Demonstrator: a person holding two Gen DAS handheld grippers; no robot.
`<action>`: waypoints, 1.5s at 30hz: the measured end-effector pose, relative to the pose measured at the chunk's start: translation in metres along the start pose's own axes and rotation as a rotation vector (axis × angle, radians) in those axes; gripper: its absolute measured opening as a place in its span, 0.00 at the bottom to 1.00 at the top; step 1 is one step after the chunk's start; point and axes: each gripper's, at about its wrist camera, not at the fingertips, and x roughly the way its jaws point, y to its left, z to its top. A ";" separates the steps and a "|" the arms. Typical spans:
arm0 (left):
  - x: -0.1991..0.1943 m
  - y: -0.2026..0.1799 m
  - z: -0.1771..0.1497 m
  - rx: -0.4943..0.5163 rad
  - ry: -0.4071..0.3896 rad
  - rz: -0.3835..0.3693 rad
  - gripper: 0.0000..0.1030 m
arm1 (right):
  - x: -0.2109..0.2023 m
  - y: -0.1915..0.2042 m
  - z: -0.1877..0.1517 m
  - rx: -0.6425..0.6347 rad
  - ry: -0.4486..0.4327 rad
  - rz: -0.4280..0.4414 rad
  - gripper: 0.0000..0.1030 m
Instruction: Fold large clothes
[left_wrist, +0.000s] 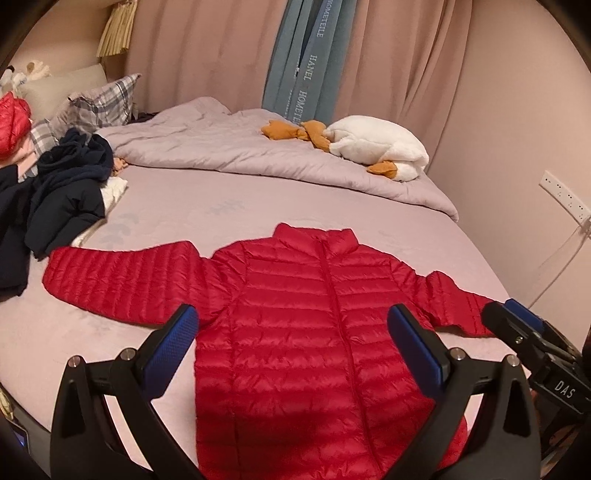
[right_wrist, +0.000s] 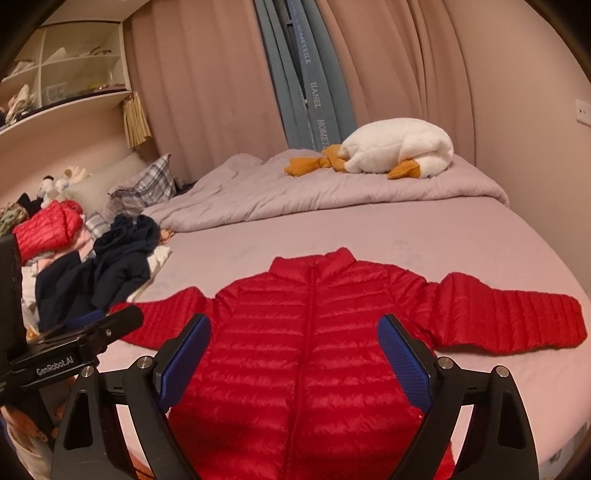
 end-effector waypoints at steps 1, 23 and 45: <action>0.001 -0.001 0.000 0.000 0.004 -0.003 0.99 | -0.001 0.000 -0.001 0.001 0.001 0.001 0.88; 0.016 -0.014 0.004 -0.038 0.044 -0.038 0.99 | 0.006 -0.013 -0.003 0.025 0.020 0.038 0.82; -0.002 -0.024 0.007 -0.099 -0.021 0.062 0.98 | -0.005 -0.035 0.001 0.023 0.002 0.112 0.82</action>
